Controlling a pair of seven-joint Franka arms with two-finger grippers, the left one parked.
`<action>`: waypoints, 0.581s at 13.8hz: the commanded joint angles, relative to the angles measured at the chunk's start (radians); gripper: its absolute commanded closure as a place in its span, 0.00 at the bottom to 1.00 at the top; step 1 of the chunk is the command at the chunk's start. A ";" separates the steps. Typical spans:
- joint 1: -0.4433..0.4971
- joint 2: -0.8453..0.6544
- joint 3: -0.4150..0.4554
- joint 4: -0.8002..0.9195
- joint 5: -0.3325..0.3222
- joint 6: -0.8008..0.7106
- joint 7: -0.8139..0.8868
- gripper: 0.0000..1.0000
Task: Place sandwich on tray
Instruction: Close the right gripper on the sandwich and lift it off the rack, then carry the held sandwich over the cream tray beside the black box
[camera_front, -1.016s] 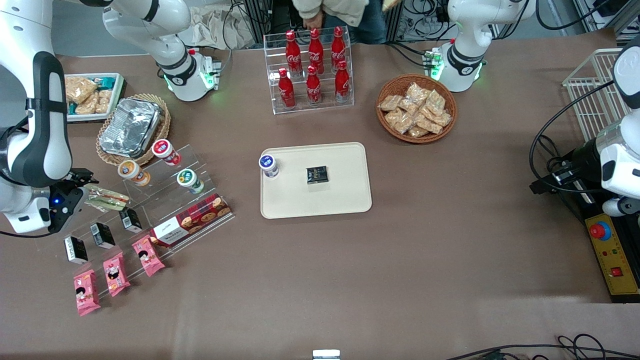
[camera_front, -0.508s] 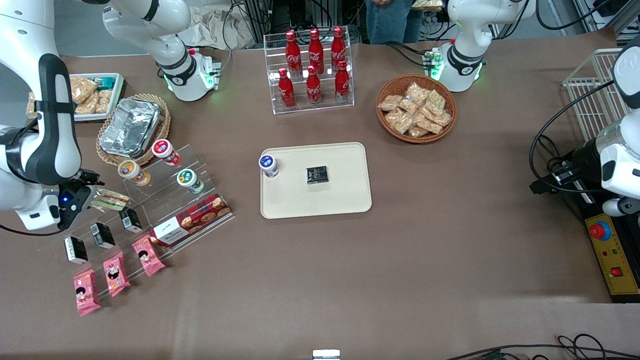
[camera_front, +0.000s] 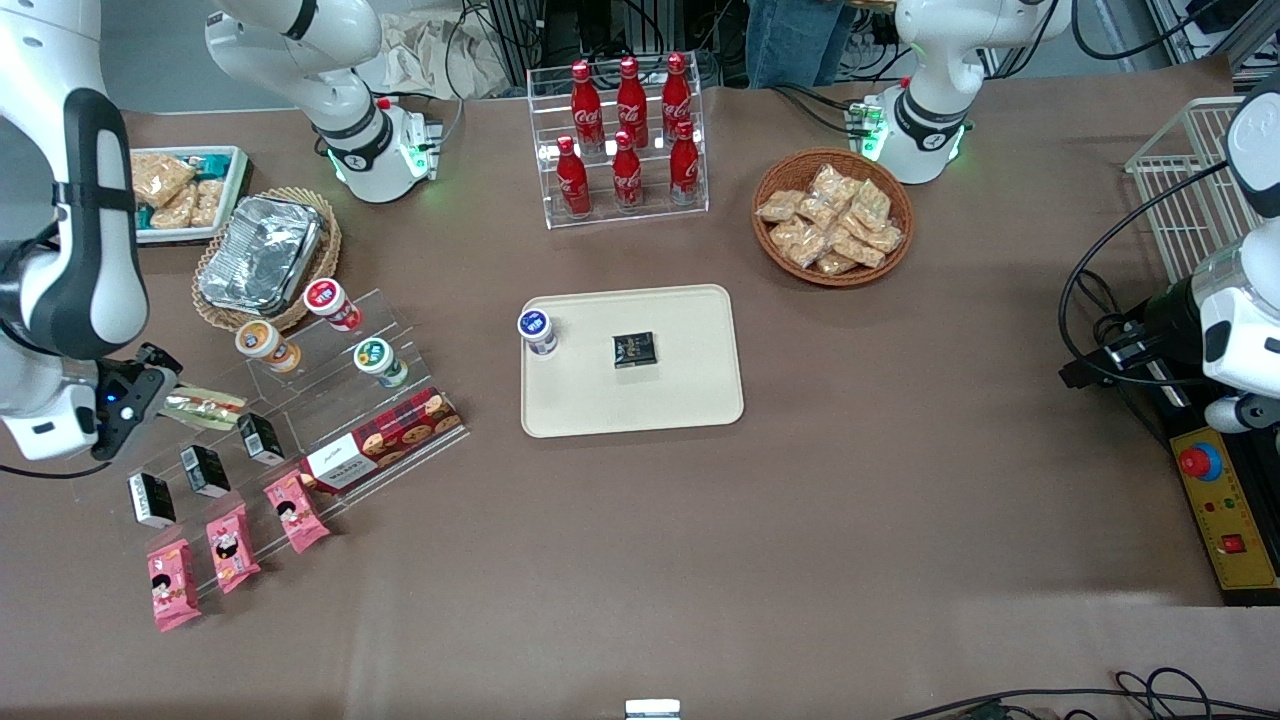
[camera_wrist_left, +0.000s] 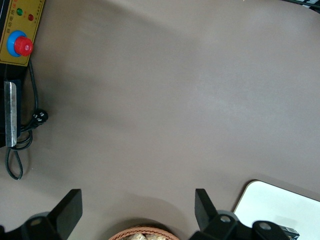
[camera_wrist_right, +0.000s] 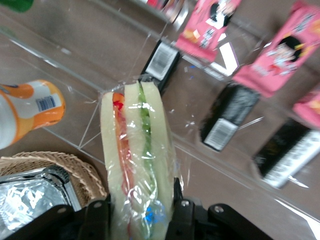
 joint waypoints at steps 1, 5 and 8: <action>0.012 -0.056 0.004 0.067 0.002 -0.036 -0.005 1.00; 0.026 -0.050 0.069 0.224 0.002 -0.117 -0.008 1.00; 0.027 -0.050 0.177 0.240 0.012 -0.124 0.026 1.00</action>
